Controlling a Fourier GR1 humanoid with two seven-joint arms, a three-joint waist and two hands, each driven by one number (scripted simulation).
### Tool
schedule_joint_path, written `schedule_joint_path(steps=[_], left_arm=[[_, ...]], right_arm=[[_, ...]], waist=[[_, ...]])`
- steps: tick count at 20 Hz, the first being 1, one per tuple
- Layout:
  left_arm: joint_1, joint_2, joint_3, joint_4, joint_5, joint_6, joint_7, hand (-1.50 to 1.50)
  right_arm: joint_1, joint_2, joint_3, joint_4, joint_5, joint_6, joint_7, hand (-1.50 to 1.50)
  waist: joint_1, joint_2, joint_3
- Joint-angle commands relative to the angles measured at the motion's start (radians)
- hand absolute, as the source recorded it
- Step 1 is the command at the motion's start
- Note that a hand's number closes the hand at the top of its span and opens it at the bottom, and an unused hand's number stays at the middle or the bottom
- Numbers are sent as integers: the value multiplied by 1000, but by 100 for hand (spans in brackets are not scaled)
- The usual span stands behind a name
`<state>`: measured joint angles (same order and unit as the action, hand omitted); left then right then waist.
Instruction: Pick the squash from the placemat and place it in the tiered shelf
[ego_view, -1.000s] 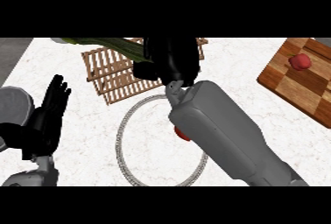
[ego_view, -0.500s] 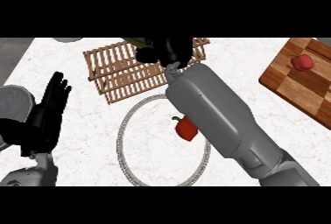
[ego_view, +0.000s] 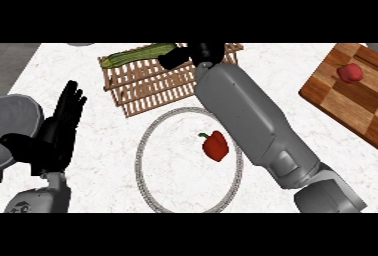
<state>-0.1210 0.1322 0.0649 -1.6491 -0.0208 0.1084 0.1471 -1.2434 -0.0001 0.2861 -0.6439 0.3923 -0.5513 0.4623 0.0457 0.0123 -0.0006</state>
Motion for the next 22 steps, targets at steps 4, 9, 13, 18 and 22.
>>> schedule_joint_path(steps=[4, 9, 13, 18, 22], left_arm=[[-15, 13, 24, 11, 3, -3, -4, 0], [-5, -23, -24, -36, -31, 27, 38, 0], [88, -33, -21, -77, -32, 28, 0, 0], [13, -8, 23, -37, -18, 35, 49, 0], [72, -6, 26, -31, -12, 14, -1, 0]], right_arm=[[4, 0, -19, 82, -132, -22, -197, -150], [-44, 0, -45, 23, -235, -66, -233, -150], [-55, -43, -138, -31, -212, -46, -185, -150], [3, -124, -162, -117, -189, -93, -92, -150], [103, -231, -168, -285, -213, 6, 36, -150]], waist=[[-5, -1, 0], [-5, -5, 1], [-35, -14, 1], [-55, -17, 1], [-72, -23, 1]])
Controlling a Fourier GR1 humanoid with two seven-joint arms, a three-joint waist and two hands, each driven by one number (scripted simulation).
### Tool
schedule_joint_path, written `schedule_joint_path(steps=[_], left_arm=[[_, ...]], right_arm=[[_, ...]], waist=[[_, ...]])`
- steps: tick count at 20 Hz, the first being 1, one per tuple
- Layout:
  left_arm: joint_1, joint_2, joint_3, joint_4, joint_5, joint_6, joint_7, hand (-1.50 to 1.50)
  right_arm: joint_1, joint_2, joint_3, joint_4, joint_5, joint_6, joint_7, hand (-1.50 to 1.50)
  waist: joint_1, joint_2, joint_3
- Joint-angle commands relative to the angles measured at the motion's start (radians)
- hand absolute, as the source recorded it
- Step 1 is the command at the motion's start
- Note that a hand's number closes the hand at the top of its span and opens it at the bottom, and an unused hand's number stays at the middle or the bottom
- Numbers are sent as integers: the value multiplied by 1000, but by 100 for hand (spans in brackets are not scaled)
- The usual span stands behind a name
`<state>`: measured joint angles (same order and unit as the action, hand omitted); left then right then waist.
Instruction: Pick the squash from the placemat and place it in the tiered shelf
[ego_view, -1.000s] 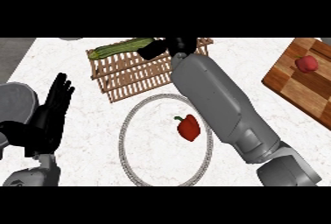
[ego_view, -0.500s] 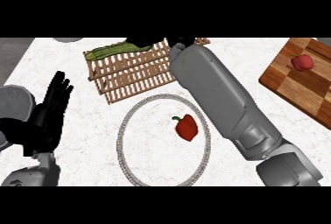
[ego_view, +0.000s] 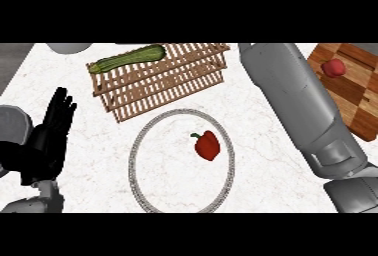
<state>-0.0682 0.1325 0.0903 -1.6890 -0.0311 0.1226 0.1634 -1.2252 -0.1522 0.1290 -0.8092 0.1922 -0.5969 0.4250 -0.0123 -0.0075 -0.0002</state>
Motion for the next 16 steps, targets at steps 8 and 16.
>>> schedule_joint_path(steps=[8, 16], left_arm=[[8, 27, 34, -18, 21, -22, 14, 0], [-17, -23, -10, 7, -18, 7, 1, 0]], right_arm=[[302, -303, -105, -427, -125, 275, 128, -150], [526, -348, -193, -688, -194, 376, 111, -150]], waist=[[-6, 1, 0], [8, 5, 0]])
